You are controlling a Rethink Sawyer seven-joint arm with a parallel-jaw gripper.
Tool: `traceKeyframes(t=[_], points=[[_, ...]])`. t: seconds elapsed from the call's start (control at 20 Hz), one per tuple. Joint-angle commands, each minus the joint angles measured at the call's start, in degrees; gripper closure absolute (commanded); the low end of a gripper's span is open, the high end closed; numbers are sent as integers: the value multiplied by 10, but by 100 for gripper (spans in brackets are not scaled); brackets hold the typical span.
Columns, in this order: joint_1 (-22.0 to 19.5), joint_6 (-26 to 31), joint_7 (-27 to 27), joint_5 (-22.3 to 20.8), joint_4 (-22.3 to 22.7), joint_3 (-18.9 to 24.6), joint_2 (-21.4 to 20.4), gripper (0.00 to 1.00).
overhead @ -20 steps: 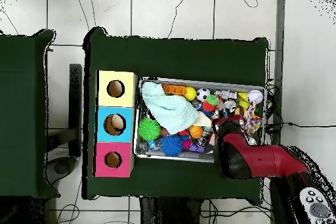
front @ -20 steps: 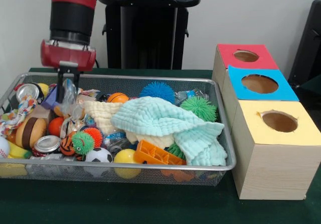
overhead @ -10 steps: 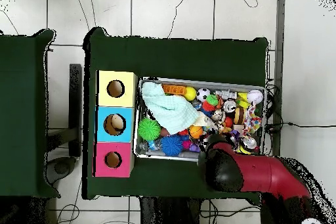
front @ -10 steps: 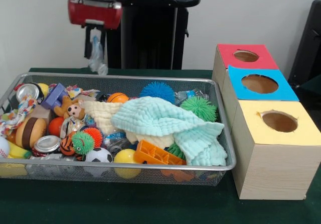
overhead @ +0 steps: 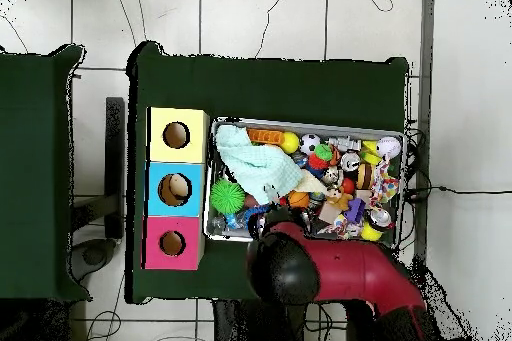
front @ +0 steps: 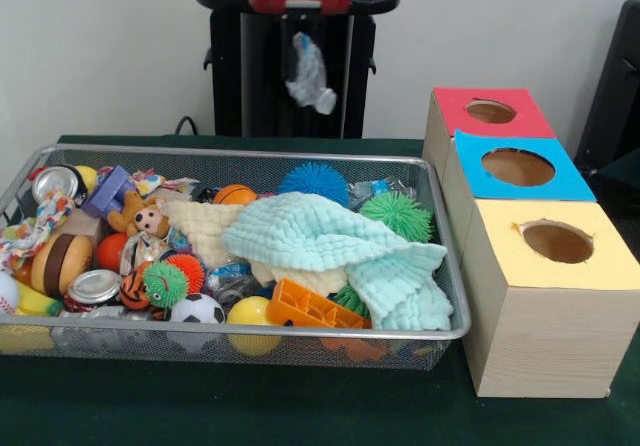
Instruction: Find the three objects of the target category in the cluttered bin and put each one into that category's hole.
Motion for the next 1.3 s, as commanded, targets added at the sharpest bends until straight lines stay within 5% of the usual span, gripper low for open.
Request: traceKeyframes(t=[0.05, 0.85, 1.3], points=[[42, 52, 88, 63, 75, 27, -24, 100], [277, 39, 227, 113, 44, -118, 11, 100], [372, 59, 287, 155, 16, -170, 12, 100]])
